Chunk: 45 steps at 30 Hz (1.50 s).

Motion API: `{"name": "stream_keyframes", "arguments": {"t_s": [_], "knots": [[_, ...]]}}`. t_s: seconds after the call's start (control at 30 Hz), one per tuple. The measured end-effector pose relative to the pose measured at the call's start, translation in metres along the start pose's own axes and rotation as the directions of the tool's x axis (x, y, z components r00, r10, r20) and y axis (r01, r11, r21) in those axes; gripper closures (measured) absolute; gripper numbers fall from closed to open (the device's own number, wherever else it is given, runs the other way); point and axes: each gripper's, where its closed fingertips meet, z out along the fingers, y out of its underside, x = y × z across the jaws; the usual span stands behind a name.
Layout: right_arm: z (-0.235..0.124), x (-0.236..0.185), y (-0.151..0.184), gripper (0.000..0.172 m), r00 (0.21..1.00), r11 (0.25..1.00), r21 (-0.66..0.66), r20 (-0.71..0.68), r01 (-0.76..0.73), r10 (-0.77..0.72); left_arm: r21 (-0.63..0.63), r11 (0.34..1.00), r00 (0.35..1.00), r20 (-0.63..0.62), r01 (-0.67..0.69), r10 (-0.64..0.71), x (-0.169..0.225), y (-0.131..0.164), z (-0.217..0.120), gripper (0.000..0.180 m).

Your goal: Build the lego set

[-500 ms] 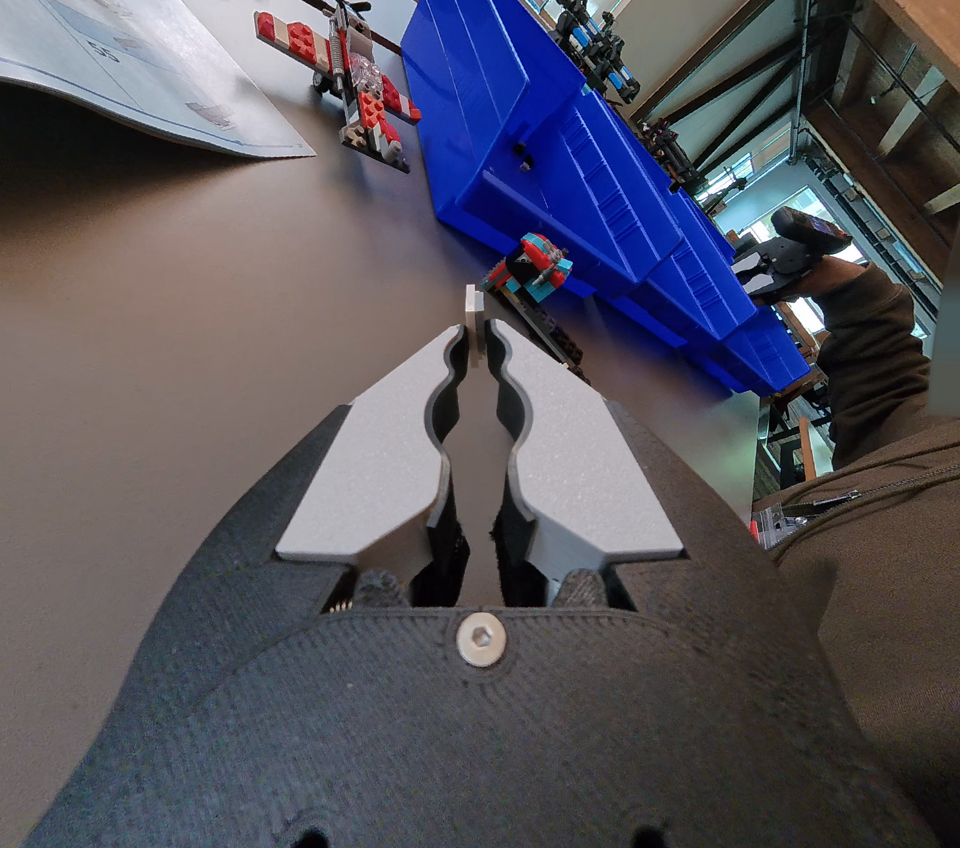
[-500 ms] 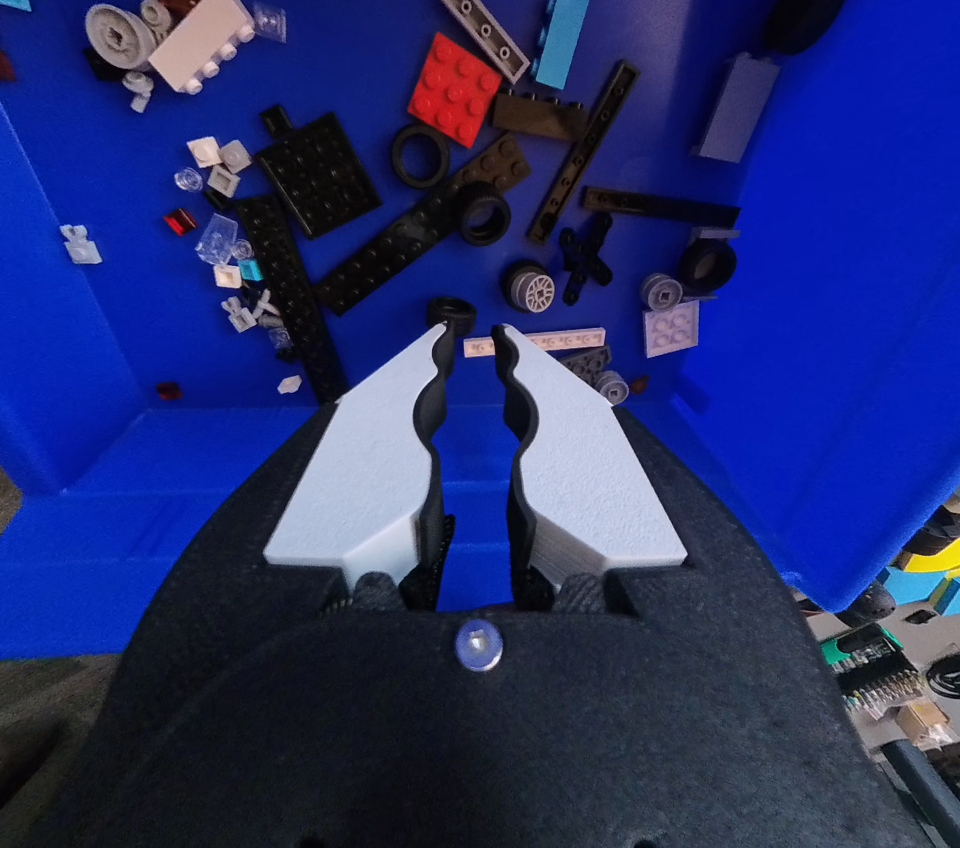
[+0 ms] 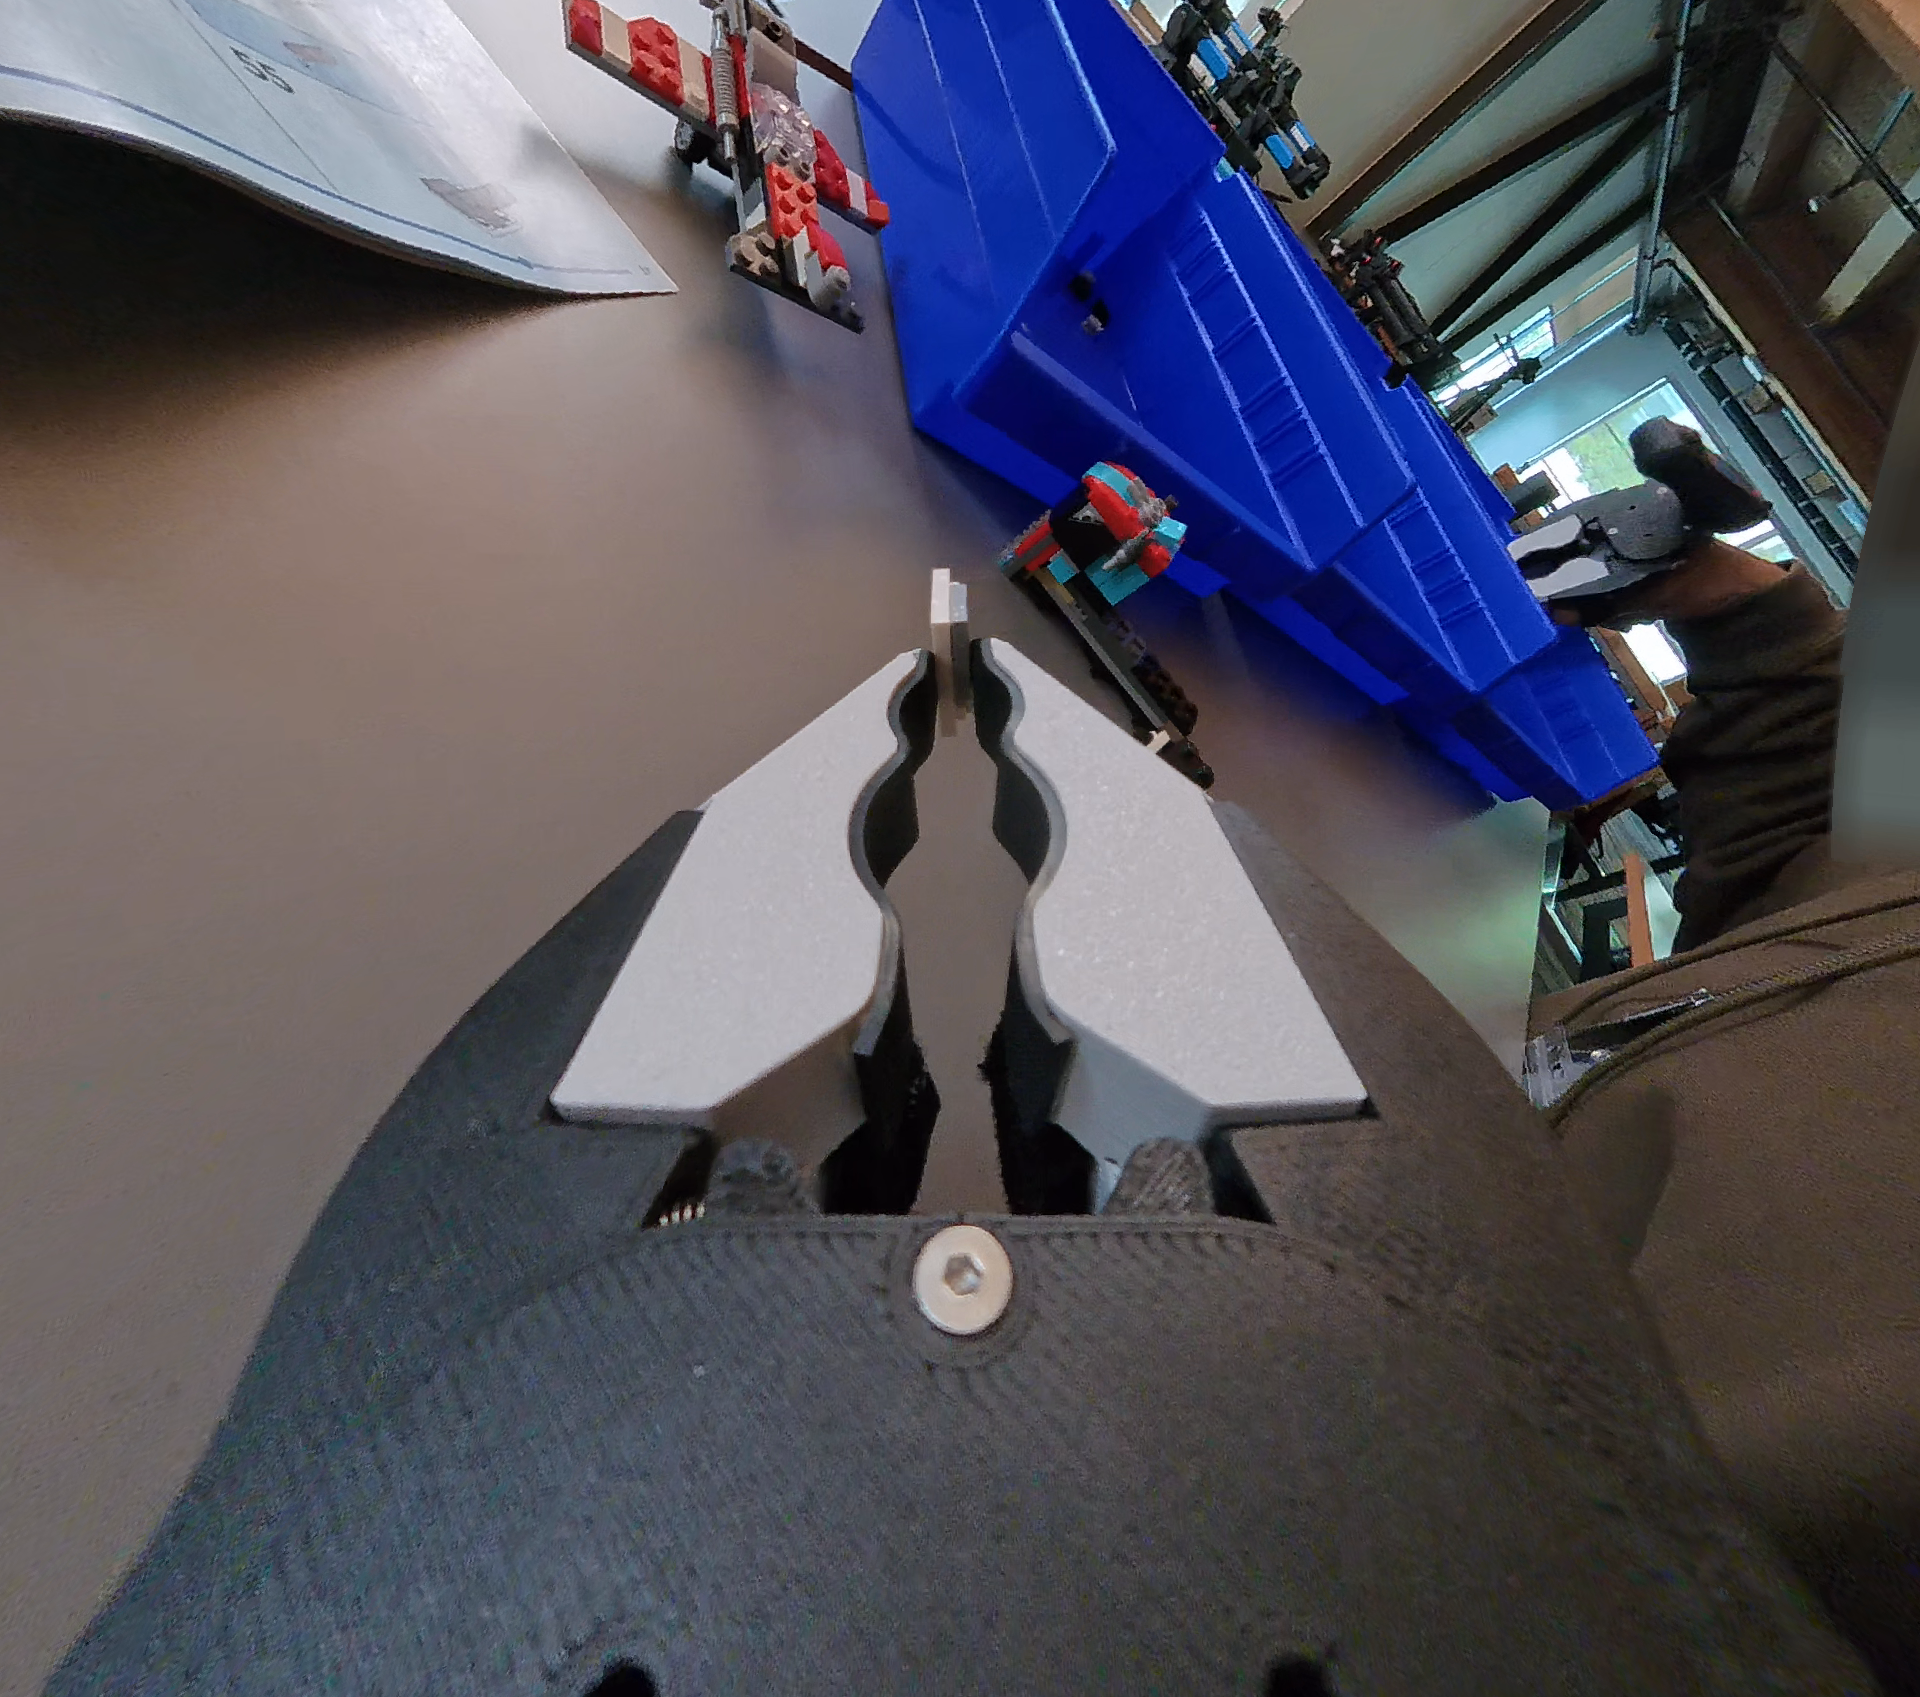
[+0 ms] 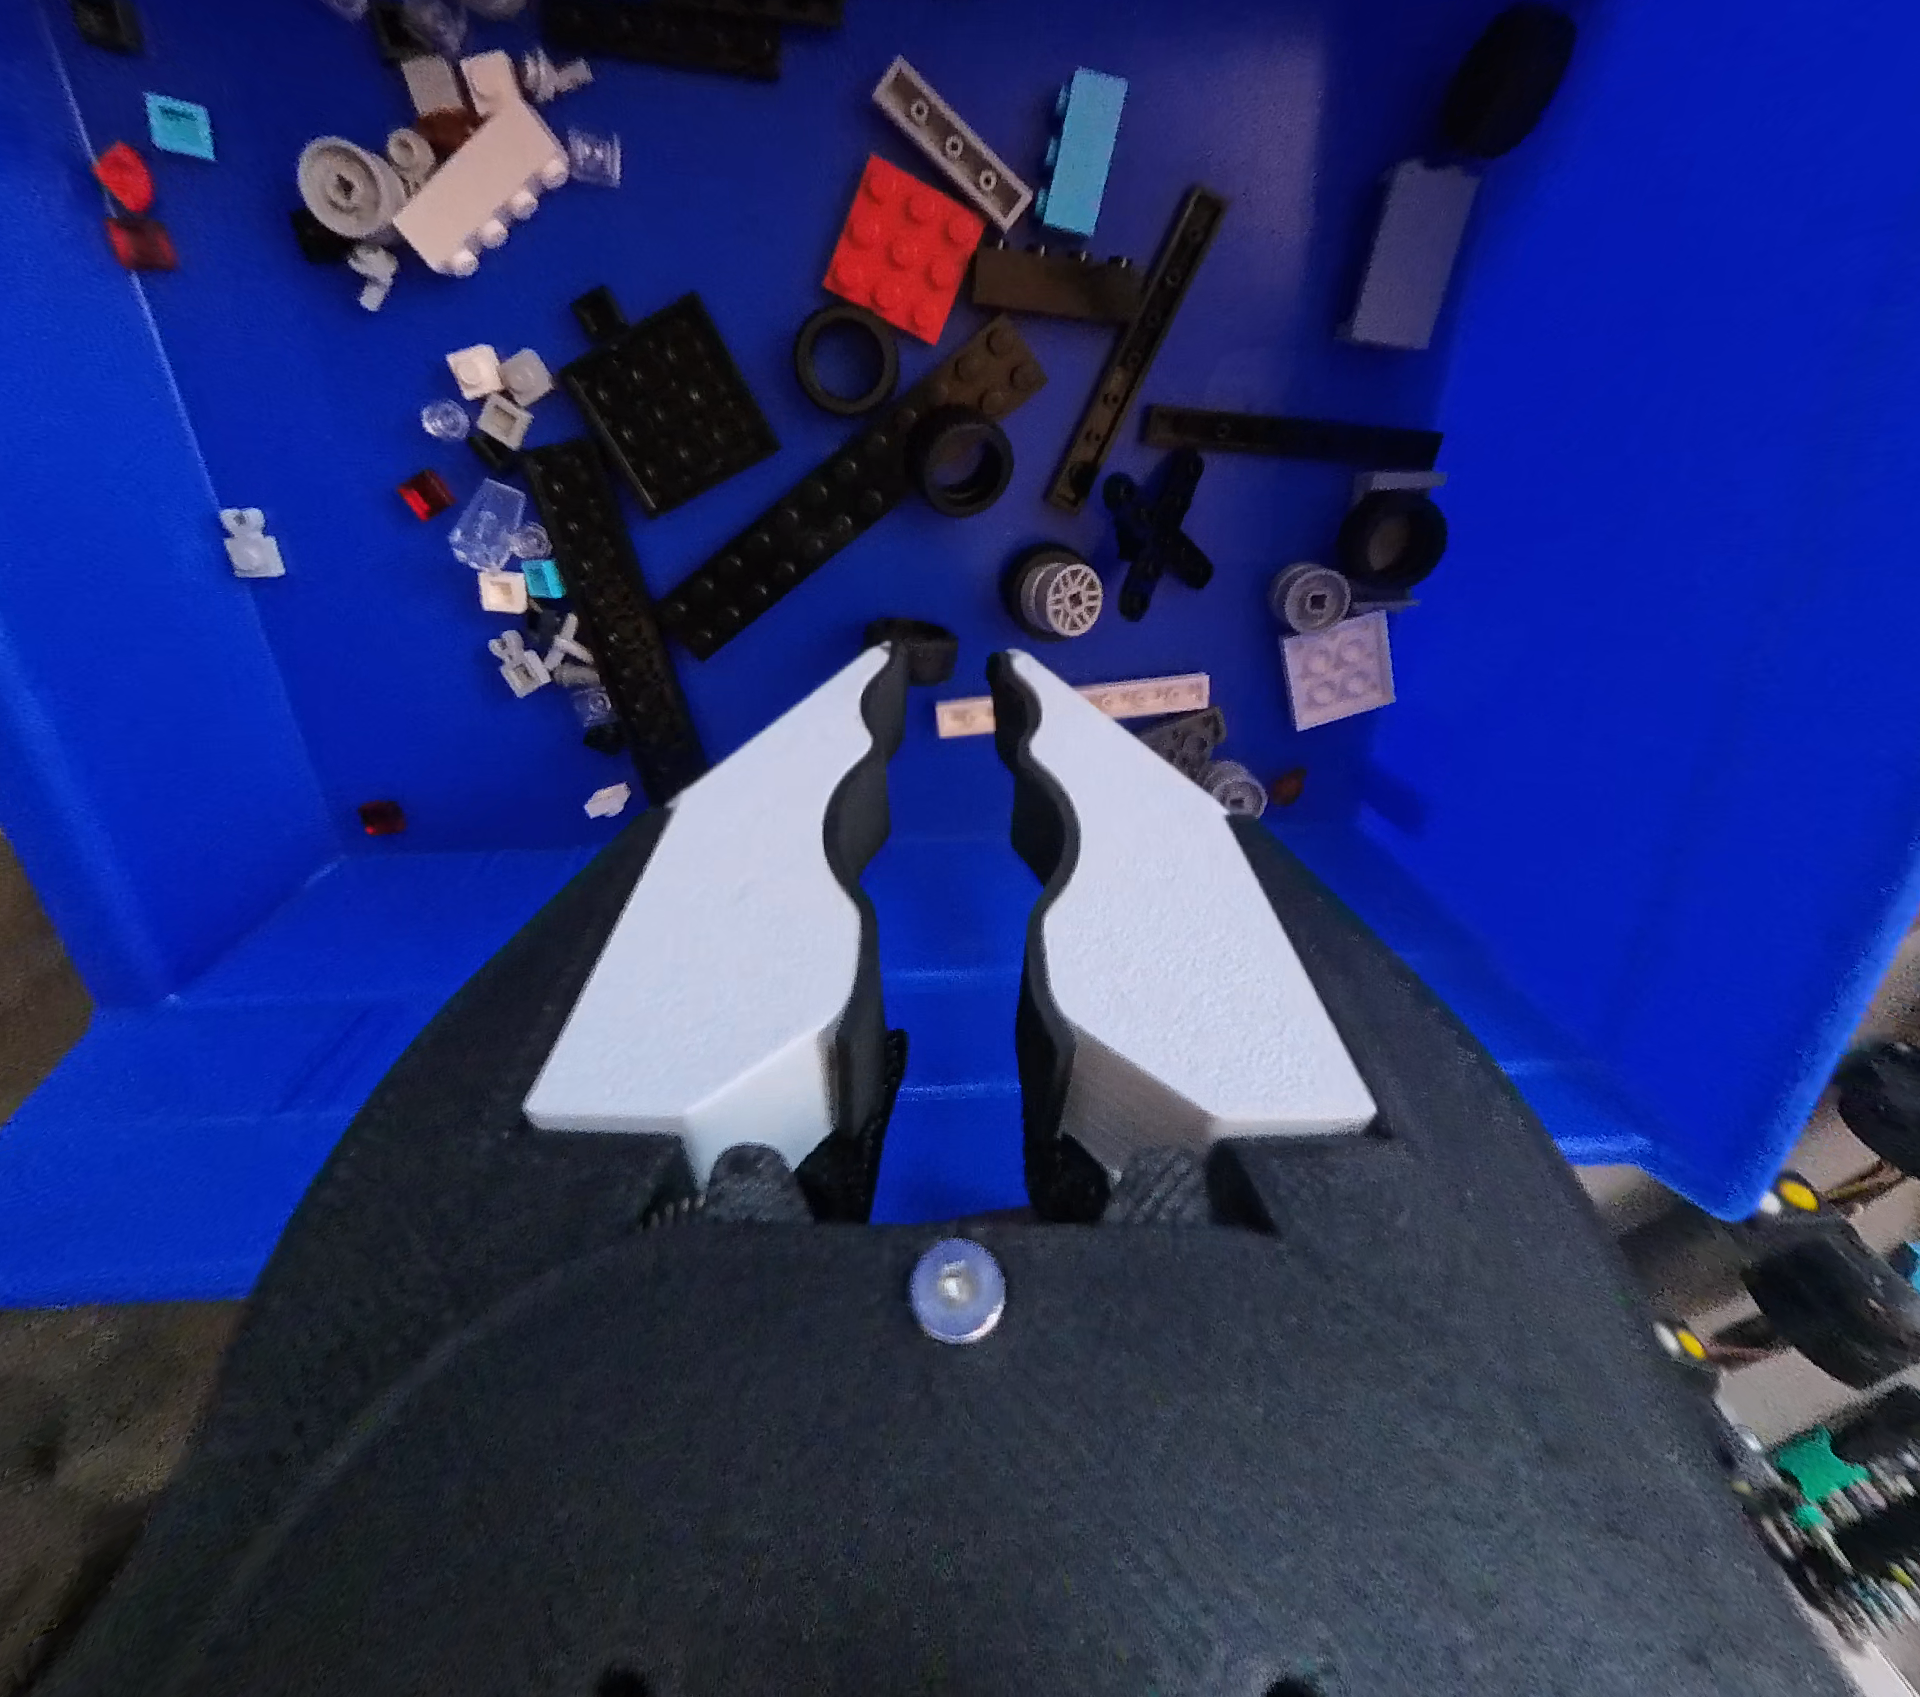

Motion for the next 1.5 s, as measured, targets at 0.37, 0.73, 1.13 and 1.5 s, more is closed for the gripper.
{"name": "stream_keyframes", "arguments": {"t_s": [0.37, 0.73, 1.13, 1.5], "knots": [[0.0, 0.001, -0.011, 0.153, 0.999, 0.994, 0.108, 0.034, 0.007, -0.01, 0.001, 1.0, 0.999, 0.048, 0.022, -0.022, -0.008, -0.001, 0.002, 0.173], [0.005, -0.002, -0.015, 0.153, 0.999, 0.988, 0.152, 0.038, 0.024, -0.03, -0.001, 0.999, 0.997, 0.07, 0.036, -0.036, -0.012, -0.001, 0.002, 0.173], [0.004, -0.001, -0.017, 0.153, 0.999, 0.987, 0.161, 0.025, 0.023, -0.027, -0.004, 0.999, 0.997, 0.07, 0.035, -0.035, -0.012, 0.0, 0.003, 0.173], [0.002, 0.0, -0.018, 0.153, 1.0, 0.987, 0.158, 0.012, 0.024, -0.026, -0.007, 0.999, 0.997, 0.065, 0.036, -0.035, -0.012, 0.0, 0.003, 0.173]]}}
